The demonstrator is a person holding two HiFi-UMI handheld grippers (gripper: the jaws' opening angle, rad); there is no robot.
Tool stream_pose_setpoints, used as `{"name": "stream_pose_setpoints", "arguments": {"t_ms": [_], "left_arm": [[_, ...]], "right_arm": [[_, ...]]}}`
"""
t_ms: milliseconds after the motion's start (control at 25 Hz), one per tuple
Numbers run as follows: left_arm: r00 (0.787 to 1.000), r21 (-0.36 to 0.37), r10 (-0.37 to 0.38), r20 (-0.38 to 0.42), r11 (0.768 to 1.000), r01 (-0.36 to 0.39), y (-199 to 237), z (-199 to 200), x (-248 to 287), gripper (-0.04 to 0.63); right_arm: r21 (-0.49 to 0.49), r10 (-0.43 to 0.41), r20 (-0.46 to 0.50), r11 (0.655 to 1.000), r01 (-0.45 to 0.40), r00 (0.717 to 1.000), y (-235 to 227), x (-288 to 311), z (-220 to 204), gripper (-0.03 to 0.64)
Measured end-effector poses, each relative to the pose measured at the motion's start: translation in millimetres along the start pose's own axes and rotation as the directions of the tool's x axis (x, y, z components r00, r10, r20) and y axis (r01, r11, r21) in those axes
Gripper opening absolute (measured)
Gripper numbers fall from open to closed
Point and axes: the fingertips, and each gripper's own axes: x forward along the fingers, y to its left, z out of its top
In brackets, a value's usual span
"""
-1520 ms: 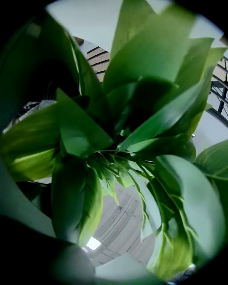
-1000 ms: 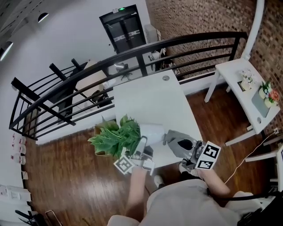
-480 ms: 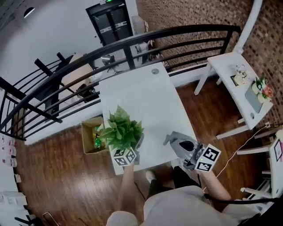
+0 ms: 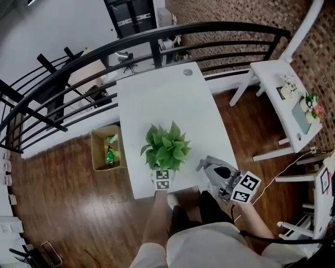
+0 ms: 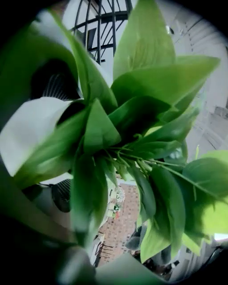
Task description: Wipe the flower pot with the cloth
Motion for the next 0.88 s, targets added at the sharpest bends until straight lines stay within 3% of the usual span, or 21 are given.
{"name": "stream_pose_setpoints", "arguments": {"t_ms": [160, 320, 440, 560, 680, 800, 880], "left_arm": [[1.000, -0.015, -0.030, 0.002, 0.999, 0.030, -4, -2, -42, 0.568], [0.995, -0.043, -0.029, 0.095, 0.999, 0.033, -8, 26, -104, 0.568], [0.984, -0.011, 0.049, 0.174, 0.999, -0.048, -9, 64, -152, 0.566], [0.950, 0.048, 0.163, 0.267, 0.982, -0.182, -23, 119, -199, 0.565], [0.904, 0.061, 0.221, 0.367, 0.964, -0.260, -53, 165, -246, 0.551], [0.864, 0.006, 0.282, 0.416, 0.950, -0.313, -85, 177, -278, 0.541], [0.853, -0.048, 0.327, 0.407, 0.940, -0.337, -115, 174, -288, 0.512]], "right_arm": [[-0.006, -0.001, 0.039, 1.000, 0.002, 0.999, 23, 9, 7, -0.005], [-0.067, -0.011, 0.084, 0.998, 0.017, 0.996, 49, 11, 19, -0.005], [-0.141, -0.045, 0.121, 0.988, 0.062, 0.992, 62, 1, 34, -0.005], [-0.238, -0.073, 0.179, 0.965, 0.115, 0.981, 70, -25, 62, -0.005], [-0.345, -0.078, 0.216, 0.926, 0.151, 0.973, 82, -52, 79, -0.005], [-0.384, -0.028, 0.230, 0.916, 0.117, 0.973, 90, -73, 76, -0.005], [-0.388, 0.009, 0.226, 0.918, 0.081, 0.974, 94, -98, 71, -0.005]]}}
